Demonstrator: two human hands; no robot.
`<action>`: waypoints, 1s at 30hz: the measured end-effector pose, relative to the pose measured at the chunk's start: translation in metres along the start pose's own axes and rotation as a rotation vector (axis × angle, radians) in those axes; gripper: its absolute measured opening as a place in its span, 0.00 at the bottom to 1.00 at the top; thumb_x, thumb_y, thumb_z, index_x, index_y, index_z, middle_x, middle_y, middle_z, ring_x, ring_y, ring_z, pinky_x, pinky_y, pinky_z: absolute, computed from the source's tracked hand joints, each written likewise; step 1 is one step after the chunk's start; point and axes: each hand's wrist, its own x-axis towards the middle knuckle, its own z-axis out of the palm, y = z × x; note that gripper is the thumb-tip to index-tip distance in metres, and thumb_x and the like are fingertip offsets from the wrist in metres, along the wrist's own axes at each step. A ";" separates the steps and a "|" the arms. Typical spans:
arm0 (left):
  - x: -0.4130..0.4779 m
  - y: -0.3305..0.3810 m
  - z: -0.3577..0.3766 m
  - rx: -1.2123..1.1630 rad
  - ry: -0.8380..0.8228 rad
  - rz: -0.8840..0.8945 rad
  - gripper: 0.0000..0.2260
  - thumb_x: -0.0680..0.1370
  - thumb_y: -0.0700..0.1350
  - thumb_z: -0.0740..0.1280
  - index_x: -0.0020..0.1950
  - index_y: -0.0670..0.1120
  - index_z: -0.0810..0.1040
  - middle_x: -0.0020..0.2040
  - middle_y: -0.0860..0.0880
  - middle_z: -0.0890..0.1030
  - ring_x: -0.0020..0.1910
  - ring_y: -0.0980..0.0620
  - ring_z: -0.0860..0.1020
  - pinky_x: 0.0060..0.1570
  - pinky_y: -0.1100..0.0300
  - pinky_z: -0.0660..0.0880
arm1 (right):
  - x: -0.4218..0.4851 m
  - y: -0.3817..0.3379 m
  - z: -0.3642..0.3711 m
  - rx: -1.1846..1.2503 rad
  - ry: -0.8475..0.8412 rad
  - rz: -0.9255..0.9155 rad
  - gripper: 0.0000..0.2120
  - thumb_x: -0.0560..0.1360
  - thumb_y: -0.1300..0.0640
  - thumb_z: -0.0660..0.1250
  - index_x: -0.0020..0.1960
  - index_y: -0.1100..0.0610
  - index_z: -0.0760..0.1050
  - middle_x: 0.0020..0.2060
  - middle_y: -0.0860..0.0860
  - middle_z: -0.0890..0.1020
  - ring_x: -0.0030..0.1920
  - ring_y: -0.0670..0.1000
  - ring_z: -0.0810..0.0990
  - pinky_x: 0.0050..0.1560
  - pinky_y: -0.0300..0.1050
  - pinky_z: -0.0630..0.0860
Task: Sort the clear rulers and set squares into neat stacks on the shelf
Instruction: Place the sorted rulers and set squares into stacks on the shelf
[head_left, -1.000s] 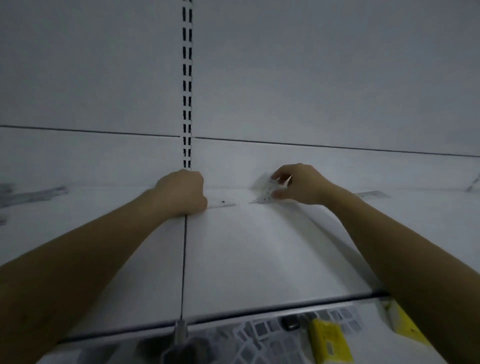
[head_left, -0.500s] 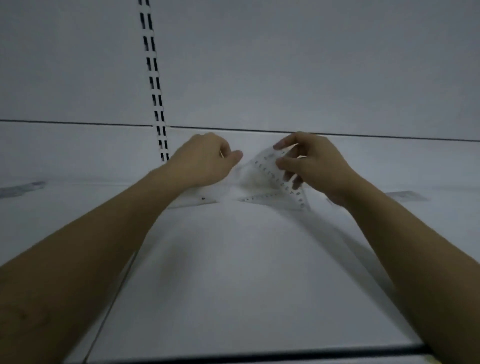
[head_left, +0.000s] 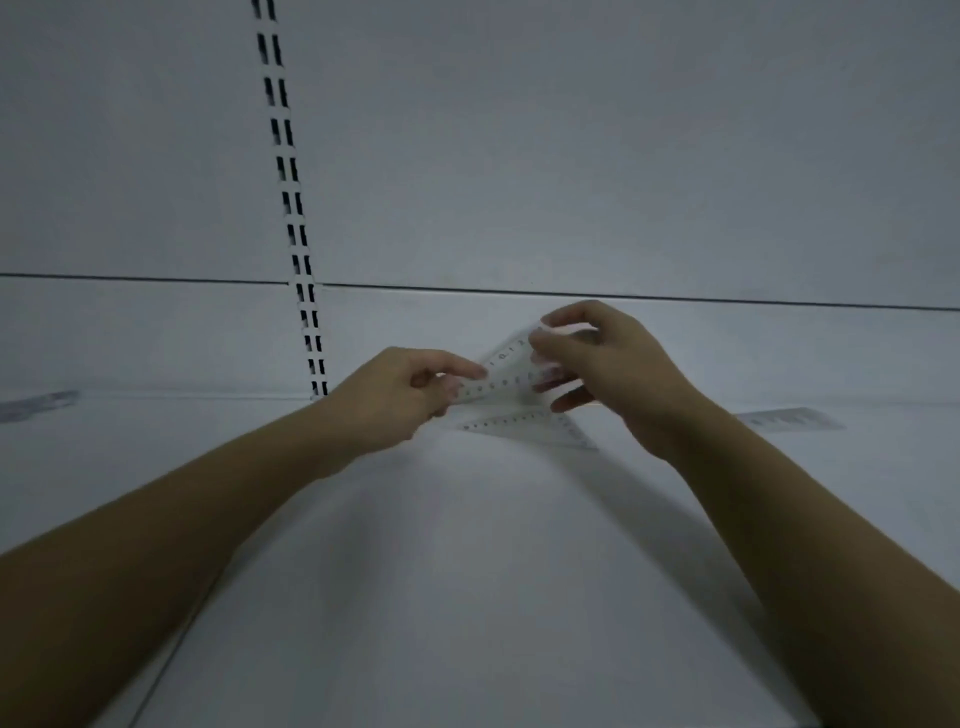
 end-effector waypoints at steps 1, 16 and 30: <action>0.000 -0.001 -0.006 -0.004 0.000 -0.003 0.12 0.81 0.43 0.61 0.55 0.54 0.82 0.35 0.49 0.74 0.32 0.54 0.69 0.36 0.58 0.67 | 0.000 0.001 -0.001 -0.145 -0.016 -0.056 0.19 0.74 0.50 0.71 0.62 0.53 0.73 0.51 0.49 0.81 0.42 0.49 0.84 0.44 0.48 0.83; 0.011 -0.012 -0.014 -0.100 0.026 -0.122 0.16 0.83 0.51 0.56 0.50 0.44 0.80 0.39 0.49 0.80 0.35 0.51 0.75 0.37 0.58 0.72 | -0.006 -0.006 -0.008 -0.372 -0.179 -0.343 0.07 0.78 0.55 0.66 0.50 0.53 0.83 0.41 0.48 0.86 0.42 0.47 0.85 0.50 0.46 0.80; 0.009 -0.032 0.007 0.806 -0.052 0.246 0.15 0.80 0.56 0.58 0.67 0.61 0.71 0.58 0.53 0.78 0.58 0.52 0.72 0.58 0.56 0.63 | 0.025 0.045 0.000 -0.946 0.045 0.024 0.20 0.76 0.40 0.62 0.39 0.56 0.77 0.34 0.51 0.79 0.38 0.54 0.78 0.35 0.43 0.69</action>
